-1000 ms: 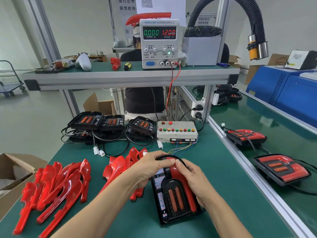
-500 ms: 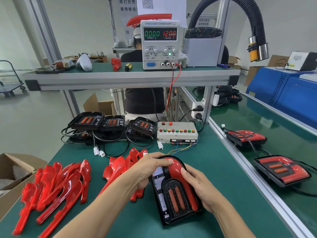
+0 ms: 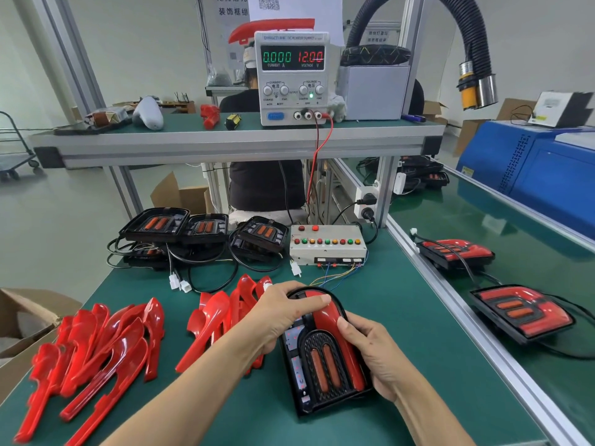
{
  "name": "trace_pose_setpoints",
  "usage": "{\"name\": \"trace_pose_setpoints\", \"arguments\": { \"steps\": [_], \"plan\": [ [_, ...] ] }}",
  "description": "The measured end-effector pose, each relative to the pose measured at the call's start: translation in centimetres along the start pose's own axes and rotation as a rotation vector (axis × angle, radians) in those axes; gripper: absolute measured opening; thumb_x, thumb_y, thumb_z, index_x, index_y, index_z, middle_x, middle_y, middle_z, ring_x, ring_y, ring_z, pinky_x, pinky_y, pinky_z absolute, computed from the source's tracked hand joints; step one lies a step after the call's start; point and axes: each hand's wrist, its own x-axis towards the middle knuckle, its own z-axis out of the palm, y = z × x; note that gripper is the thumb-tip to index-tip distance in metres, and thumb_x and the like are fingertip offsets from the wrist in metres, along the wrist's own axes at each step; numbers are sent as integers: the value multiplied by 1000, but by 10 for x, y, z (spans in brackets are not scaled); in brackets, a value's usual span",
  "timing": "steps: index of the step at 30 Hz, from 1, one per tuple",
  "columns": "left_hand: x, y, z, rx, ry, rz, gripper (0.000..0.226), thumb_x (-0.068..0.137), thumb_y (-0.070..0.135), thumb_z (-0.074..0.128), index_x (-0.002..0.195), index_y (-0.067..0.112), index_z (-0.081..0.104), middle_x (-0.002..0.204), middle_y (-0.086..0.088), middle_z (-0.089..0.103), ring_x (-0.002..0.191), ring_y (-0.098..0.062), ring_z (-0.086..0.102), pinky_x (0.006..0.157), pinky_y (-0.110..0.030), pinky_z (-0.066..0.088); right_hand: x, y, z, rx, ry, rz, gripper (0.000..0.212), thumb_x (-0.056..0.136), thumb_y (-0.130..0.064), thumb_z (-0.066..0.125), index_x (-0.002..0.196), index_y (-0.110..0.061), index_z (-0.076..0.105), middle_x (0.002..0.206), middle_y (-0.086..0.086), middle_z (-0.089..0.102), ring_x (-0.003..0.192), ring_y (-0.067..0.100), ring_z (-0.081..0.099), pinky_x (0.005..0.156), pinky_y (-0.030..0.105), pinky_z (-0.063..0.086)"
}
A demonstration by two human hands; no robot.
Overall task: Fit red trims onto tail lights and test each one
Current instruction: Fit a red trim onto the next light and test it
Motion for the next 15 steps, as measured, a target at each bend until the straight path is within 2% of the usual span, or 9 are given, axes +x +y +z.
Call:
{"name": "trace_pose_setpoints", "arguments": {
  "steps": [3,5,12,15],
  "plan": [
    [0,1,2,13,27,0,32,72,19,90,98,5,75,92,-15,78,79,-24,75,72,-30,59,-1,-1,1,38,6,26,32,94,-32,69,121,-17,75,117,23,73,97,28,72,87,42,61],
    [1,0,3,11,38,-1,32,72,16,90,98,4,75,92,-15,78,78,-24,75,70,-29,59,-1,-3,2,41,11,24,32,93,-30,67,120,-16,75,115,23,74,95,28,72,85,41,61],
    [5,-2,4,17,46,-10,35,70,19,91,99,6,76,92,-14,78,81,-27,76,73,-32,60,-2,-4,3,24,19,-2,31,94,-33,68,117,-12,75,111,22,75,93,26,72,84,39,61],
    [5,-2,3,16,51,-21,37,70,22,91,99,5,76,92,-15,78,83,-29,75,79,-37,62,-1,-2,5,-16,42,-20,37,91,-41,72,115,-15,76,108,20,76,91,24,73,81,38,61]
  ]
}}
